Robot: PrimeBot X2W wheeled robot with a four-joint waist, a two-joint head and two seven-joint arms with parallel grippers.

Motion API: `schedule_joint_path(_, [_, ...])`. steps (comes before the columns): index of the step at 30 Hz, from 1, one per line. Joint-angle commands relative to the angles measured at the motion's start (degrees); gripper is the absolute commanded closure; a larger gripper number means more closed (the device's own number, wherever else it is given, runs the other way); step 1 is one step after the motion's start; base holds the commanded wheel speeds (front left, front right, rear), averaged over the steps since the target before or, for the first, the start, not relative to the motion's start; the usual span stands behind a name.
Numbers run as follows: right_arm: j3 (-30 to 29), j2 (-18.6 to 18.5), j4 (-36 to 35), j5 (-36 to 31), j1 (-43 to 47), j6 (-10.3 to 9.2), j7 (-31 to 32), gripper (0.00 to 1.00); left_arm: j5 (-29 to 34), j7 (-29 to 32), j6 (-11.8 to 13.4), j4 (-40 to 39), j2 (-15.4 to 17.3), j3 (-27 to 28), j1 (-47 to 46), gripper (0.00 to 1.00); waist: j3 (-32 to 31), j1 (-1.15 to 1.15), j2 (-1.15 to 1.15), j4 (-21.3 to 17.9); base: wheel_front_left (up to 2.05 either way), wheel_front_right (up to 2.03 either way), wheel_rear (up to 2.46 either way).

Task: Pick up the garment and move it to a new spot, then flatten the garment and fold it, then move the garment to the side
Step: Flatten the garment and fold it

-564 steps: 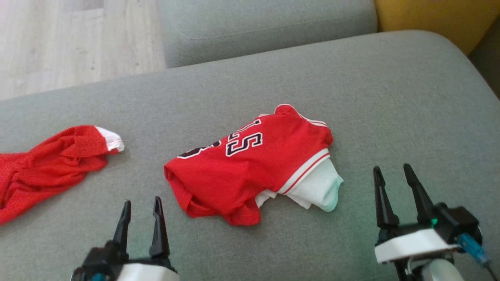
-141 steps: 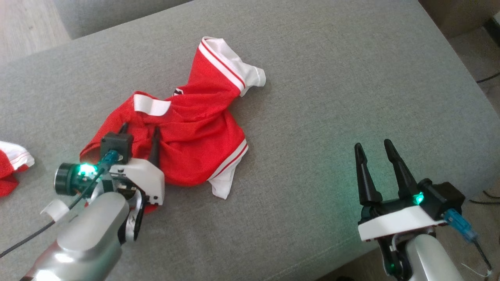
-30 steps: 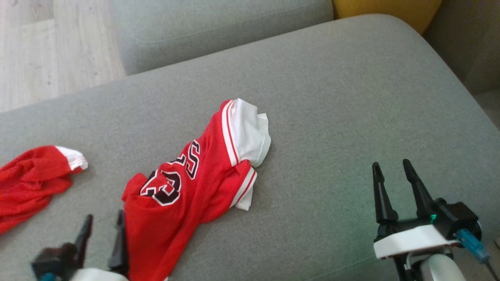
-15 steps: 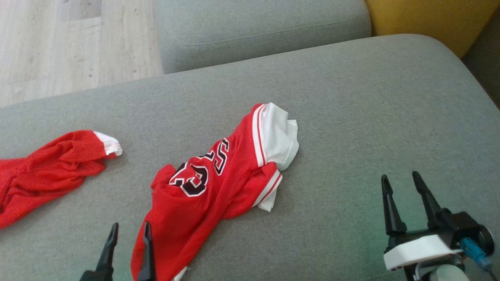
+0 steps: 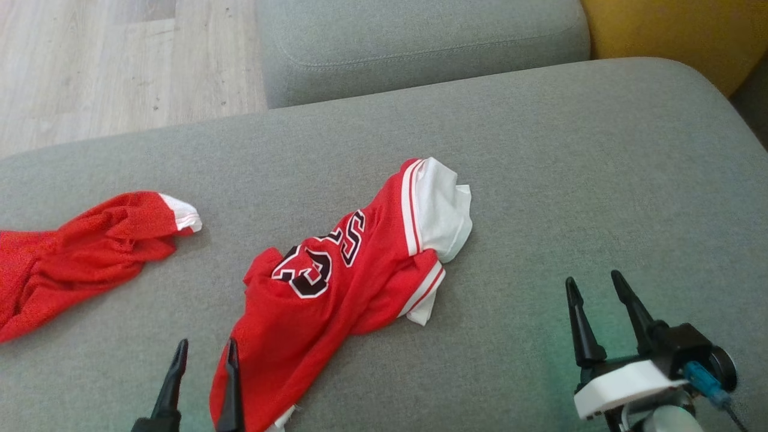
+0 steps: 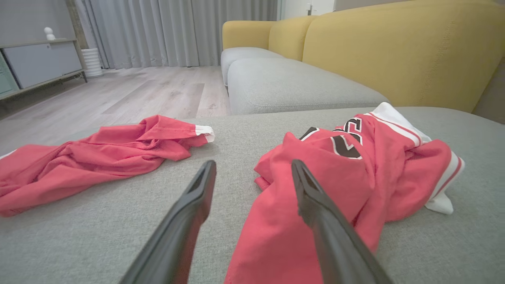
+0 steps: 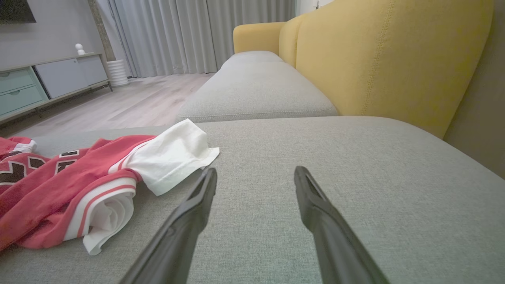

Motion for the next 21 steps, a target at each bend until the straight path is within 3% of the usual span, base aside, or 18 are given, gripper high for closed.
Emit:
schedule_joint_path(1, [1.62,-0.12,-1.20,0.30,-2.47,0.44,-0.62,0.00,1.61,-0.71,-1.16,-1.02,-0.89,3.23,-1.84,0.00,-0.04,0.00,0.00,0.13,0.00,0.00,0.00])
schedule_joint_path(11, [2.37,-0.04,-0.76,0.97,-2.69,0.44,-0.62,0.00,5.63,-0.71,-4.30,-0.14,-2.83,6.13,-2.38,0.00,0.10,0.00,0.00,0.45,0.00,0.00,0.00])
schedule_joint_path(16, [3.48,-1.26,-1.16,1.93,-5.57,0.44,-0.62,0.00,7.68,-0.68,-5.42,0.48,-2.82,3.92,-0.25,0.00,0.19,0.00,0.00,0.74,0.00,0.00,0.00])
schedule_joint_path(21, [5.57,-4.28,-0.53,2.19,-11.26,0.44,-0.62,0.00,9.61,9.56,-8.20,-0.50,-0.58,-0.23,2.34,0.00,1.34,0.00,0.00,2.12,0.00,0.00,0.00])
